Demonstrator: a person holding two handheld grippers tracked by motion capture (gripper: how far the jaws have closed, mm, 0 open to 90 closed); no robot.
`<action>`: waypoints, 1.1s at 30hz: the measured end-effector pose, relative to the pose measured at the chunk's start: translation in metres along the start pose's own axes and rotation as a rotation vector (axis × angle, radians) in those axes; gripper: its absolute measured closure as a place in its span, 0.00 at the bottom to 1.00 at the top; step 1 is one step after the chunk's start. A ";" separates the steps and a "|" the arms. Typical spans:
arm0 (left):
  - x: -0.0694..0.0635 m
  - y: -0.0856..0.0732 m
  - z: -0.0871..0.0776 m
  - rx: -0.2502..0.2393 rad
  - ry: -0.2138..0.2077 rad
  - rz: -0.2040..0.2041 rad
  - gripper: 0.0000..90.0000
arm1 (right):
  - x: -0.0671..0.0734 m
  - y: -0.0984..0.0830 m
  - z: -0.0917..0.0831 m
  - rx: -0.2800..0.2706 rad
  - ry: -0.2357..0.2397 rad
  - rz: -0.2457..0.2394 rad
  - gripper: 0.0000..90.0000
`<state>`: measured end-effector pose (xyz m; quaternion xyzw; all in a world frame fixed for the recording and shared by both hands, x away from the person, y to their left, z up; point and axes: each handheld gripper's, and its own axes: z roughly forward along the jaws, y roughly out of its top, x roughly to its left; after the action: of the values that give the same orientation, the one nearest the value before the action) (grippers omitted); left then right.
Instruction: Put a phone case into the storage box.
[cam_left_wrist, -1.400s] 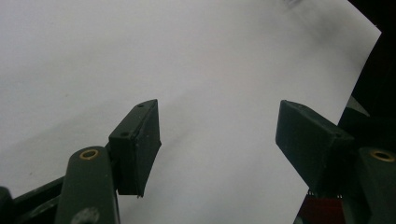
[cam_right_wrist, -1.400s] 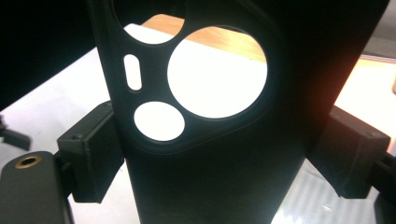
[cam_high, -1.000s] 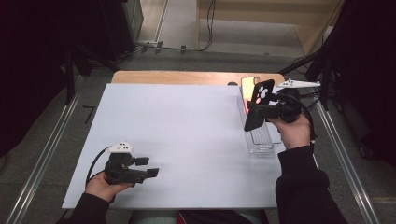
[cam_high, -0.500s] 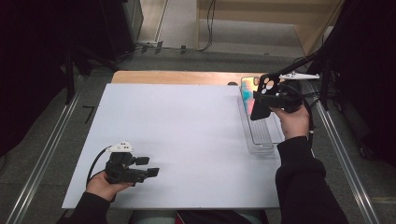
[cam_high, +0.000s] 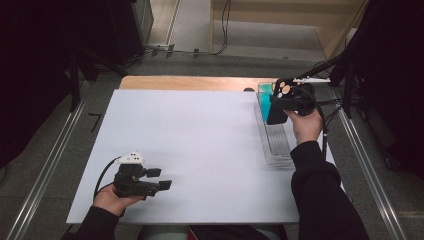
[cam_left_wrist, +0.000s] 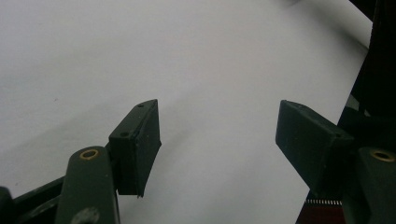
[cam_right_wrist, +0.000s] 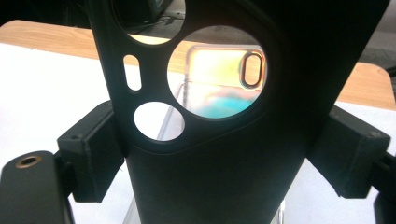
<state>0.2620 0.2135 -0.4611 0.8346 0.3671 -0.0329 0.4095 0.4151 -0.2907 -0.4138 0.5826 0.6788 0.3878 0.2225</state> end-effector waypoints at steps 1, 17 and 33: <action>-0.001 0.000 0.000 -0.003 -0.001 0.000 0.34 | -0.001 0.000 0.003 0.006 -0.001 0.007 0.13; -0.001 0.001 0.001 -0.008 -0.002 0.011 0.34 | 0.000 -0.008 0.040 0.060 -0.058 -0.008 0.12; -0.002 0.002 0.001 -0.009 -0.006 0.012 0.34 | 0.006 0.001 0.064 0.071 -0.100 -0.021 0.12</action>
<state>0.2616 0.2108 -0.4598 0.8348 0.3612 -0.0312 0.4144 0.4630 -0.2682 -0.4509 0.6017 0.6861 0.3315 0.2396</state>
